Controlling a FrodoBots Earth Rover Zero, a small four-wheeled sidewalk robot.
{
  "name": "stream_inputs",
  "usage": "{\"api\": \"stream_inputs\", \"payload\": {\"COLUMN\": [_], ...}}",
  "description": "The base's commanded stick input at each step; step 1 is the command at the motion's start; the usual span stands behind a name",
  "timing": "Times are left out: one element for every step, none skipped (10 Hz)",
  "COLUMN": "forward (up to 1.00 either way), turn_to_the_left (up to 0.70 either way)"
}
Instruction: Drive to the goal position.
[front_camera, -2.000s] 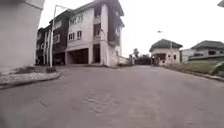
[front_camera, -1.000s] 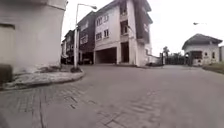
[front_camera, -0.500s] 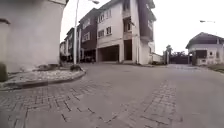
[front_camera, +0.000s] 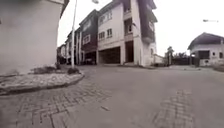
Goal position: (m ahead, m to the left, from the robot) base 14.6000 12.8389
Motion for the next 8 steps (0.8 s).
{"api": "stream_inputs", "payload": {"forward": [0.70, 0.70, 0.70, 0.70, 0.70, 0.70, 0.70, 0.70], "turn_to_the_left": [0.00, 0.00, 0.00, 0.00, 0.00, 0.00, 0.00, 0.00]}}
